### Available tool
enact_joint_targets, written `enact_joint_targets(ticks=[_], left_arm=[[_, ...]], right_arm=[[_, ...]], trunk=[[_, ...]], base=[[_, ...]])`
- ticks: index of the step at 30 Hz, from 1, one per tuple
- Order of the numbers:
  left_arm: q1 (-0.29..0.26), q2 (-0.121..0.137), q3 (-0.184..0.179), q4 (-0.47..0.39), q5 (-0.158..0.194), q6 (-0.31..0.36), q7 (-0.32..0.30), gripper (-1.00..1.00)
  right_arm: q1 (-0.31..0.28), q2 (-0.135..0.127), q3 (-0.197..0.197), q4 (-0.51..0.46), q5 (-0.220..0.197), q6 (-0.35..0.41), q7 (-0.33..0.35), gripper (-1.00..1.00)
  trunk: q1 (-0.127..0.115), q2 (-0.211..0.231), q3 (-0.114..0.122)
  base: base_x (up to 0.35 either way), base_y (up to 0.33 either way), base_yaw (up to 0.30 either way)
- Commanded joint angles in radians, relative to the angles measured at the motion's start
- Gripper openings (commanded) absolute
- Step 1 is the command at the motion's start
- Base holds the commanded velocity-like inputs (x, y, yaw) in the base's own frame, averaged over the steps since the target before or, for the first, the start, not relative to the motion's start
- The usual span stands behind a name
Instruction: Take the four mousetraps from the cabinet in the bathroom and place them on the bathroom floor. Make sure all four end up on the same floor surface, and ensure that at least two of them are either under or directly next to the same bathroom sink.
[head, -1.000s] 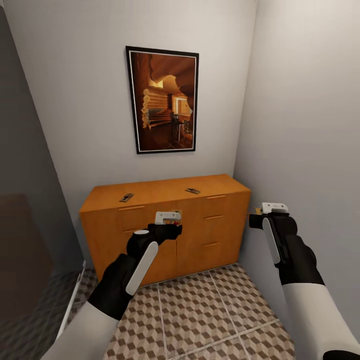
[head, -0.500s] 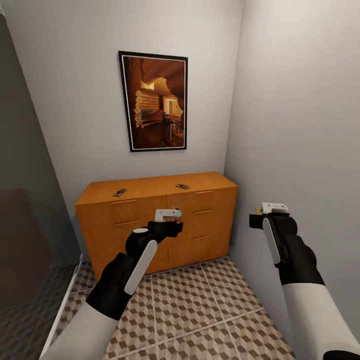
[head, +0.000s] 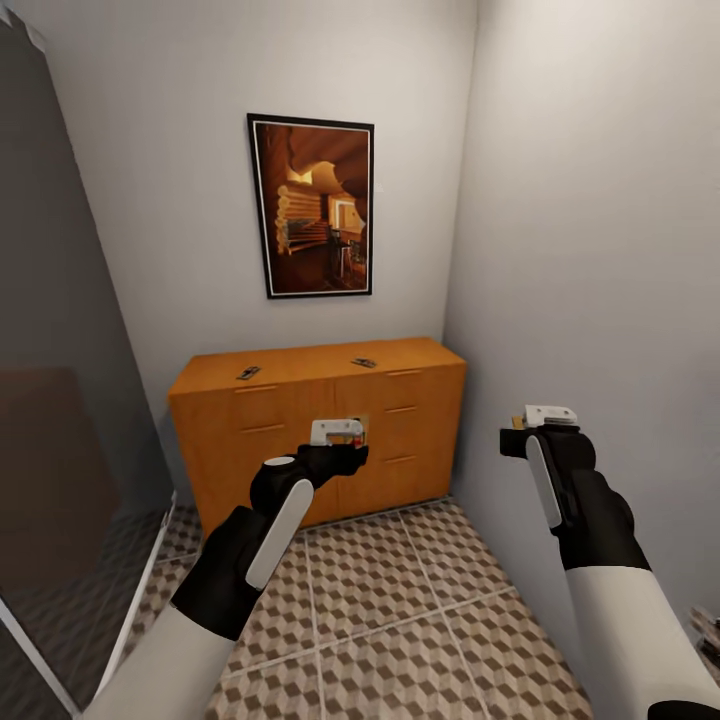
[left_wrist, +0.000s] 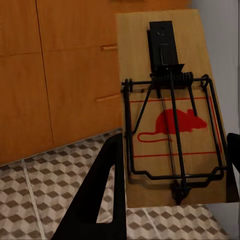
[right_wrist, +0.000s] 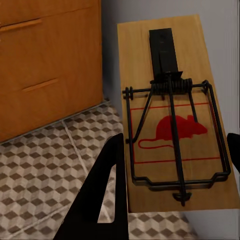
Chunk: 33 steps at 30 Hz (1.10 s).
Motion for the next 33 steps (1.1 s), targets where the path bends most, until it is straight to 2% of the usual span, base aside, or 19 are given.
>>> enact_joint_targets(ticks=[1, 4, 8, 10, 12, 13, 14, 15, 16, 18, 20, 21, 22, 23, 26, 29, 32, 33], left_arm=[[-0.001, 0.0, -0.001, -0.001, 0.01, 0.003, 0.011, -1.0], [-0.001, 0.0, -0.001, -0.001, 0.01, 0.003, 0.011, -1.0], [-0.001, 0.003, 0.001, 0.026, 0.01, 0.001, 0.014, -1.0], [-0.001, 0.004, 0.005, 0.062, 0.009, -0.003, 0.017, -1.0], [-0.001, 0.005, 0.009, 0.113, 0.007, -0.009, 0.018, -1.0], [-0.001, 0.007, 0.011, 0.132, 0.005, -0.011, 0.018, -1.0], [-0.001, 0.009, 0.015, 0.169, 0.003, -0.017, 0.019, -1.0], [-0.001, 0.011, 0.017, 0.186, 0.002, -0.021, 0.019, -1.0], [-0.001, 0.019, 0.02, 0.228, 0.0, -0.041, 0.018, -1.0], [-0.001, 0.045, 0.022, 0.265, 0.004, -0.073, 0.013, -1.0], [-0.001, 0.077, 0.023, 0.297, 0.009, -0.095, 0.009, -1.0], [-0.001, 0.095, 0.022, 0.322, 0.012, -0.103, 0.007, -1.0], [-0.001, 0.115, 0.022, 0.394, 0.016, -0.128, 0.004, -1.0], [-0.001, 0.124, 0.023, 0.456, 0.018, -0.16, 0.002, -1.0], [-0.001, 0.132, 0.023, 0.588, 0.019, -0.24, -0.009, -1.0], [-0.001, 0.133, 0.023, 0.726, 0.017, -0.319, -0.059, -1.0], [-0.001, 0.132, 0.023, 0.756, 0.017, -0.338, -0.102, -1.0], [-0.001, 0.127, 0.023, 0.766, 0.017, -0.345, -0.124, -1.0]], right_arm=[[-0.001, 0.0, 0.0, -0.001, -0.005, 0.004, -0.004, -1.0], [-0.001, 0.002, 0.001, 0.0, -0.006, 0.004, -0.004, -1.0], [-0.001, 0.008, 0.002, 0.082, -0.01, -0.024, -0.001, -1.0], [-0.001, 0.01, 0.004, 0.152, -0.009, -0.07, -0.001, -1.0], [0.0, 0.022, 0.023, 0.246, -0.008, -0.148, -0.002, -1.0], [0.0, 0.029, 0.036, 0.282, -0.007, -0.181, -0.002, -1.0], [0.0, 0.046, 0.07, 0.359, -0.005, -0.253, -0.006, -1.0], [-0.001, 0.056, 0.091, 0.398, -0.004, -0.292, -0.008, -1.0], [-0.001, 0.086, 0.154, 0.503, -0.004, -0.398, -0.013, -1.0], [-0.001, 0.118, 0.211, 0.6, -0.005, -0.495, -0.018, -1.0], [-0.001, 0.134, 0.235, 0.648, -0.007, -0.542, -0.019, -1.0], [-0.001, 0.138, 0.24, 0.66, -0.009, -0.555, -0.019, -1.0], [-0.001, 0.141, 0.246, 0.672, -0.012, -0.569, -0.018, -1.0], [-0.001, 0.143, 0.249, 0.678, -0.015, -0.579, -0.017, -1.0], [-0.001, 0.146, 0.251, 0.703, -0.018, -0.6, -0.014, -1.0], [-0.001, 0.148, 0.252, 0.801, -0.021, -0.633, -0.011, -1.0], [-0.001, 0.147, 0.251, 0.876, -0.022, -0.674, -0.01, -1.0], [-0.001, 0.145, 0.25, 0.929, -0.024, -0.709, -0.01, -1.0]], trunk=[[-0.001, -0.001, -0.001], [-0.001, -0.001, -0.001], [-0.001, -0.001, -0.001], [-0.001, -0.001, -0.001], [-0.001, -0.001, -0.001], [-0.001, -0.001, -0.001], [-0.001, -0.001, -0.001], [-0.001, -0.001, -0.001], [-0.001, -0.001, -0.001], [-0.001, -0.001, -0.001], [-0.001, -0.001, -0.001], [-0.001, -0.001, -0.001], [-0.001, -0.001, -0.001], [-0.001, -0.001, -0.001], [-0.001, -0.001, -0.001], [-0.001, -0.001, -0.001], [-0.001, -0.001, -0.001], [-0.001, -0.001, -0.001]], base=[[-0.344, 0.0, 0.0], [-0.344, 0.0, 0.0], [-0.345, 0.0, 0.0], [-0.345, 0.0, 0.0], [-0.345, 0.0, 0.0], [-0.344, 0.0, 0.0], [-0.345, 0.0, 0.0], [-0.345, 0.0, 0.0], [-0.345, 0.0, 0.0], [-0.345, 0.0, 0.0], [-0.345, 0.0, 0.0], [-0.345, 0.0, 0.0], [-0.345, 0.0, 0.0], [-0.345, 0.0, 0.0], [-0.346, 0.0, 0.0], [-0.346, 0.0, 0.0], [-0.346, 0.0, 0.0], [-0.346, 0.0, 0.0]])
